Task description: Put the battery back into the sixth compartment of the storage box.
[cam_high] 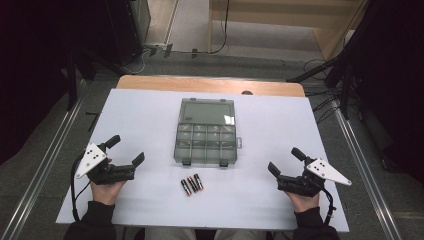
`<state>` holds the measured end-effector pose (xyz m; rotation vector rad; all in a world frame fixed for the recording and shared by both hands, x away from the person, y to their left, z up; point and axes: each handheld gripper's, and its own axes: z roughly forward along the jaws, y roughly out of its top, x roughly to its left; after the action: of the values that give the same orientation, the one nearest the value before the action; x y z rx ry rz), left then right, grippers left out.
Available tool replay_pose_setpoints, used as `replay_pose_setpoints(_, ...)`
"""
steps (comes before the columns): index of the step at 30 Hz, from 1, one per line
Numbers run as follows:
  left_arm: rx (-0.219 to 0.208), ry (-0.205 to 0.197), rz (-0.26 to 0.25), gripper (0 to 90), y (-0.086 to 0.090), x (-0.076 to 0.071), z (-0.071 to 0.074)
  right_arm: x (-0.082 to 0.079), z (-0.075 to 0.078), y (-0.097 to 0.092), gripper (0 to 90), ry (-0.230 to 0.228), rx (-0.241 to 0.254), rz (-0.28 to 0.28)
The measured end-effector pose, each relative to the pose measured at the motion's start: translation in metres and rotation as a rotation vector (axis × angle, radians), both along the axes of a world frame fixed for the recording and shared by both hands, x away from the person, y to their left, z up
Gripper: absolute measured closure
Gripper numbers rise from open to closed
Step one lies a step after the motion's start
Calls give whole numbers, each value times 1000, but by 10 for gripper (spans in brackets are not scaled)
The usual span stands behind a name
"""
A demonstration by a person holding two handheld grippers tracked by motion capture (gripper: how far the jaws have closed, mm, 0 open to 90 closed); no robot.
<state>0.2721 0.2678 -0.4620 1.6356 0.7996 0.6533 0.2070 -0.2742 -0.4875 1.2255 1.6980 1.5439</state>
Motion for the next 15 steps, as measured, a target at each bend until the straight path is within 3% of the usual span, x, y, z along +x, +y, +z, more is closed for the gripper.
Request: replay_pose_setpoints(15,-8,3,19,0,3,0,-1,1,-1,1,0,25,-9,9)
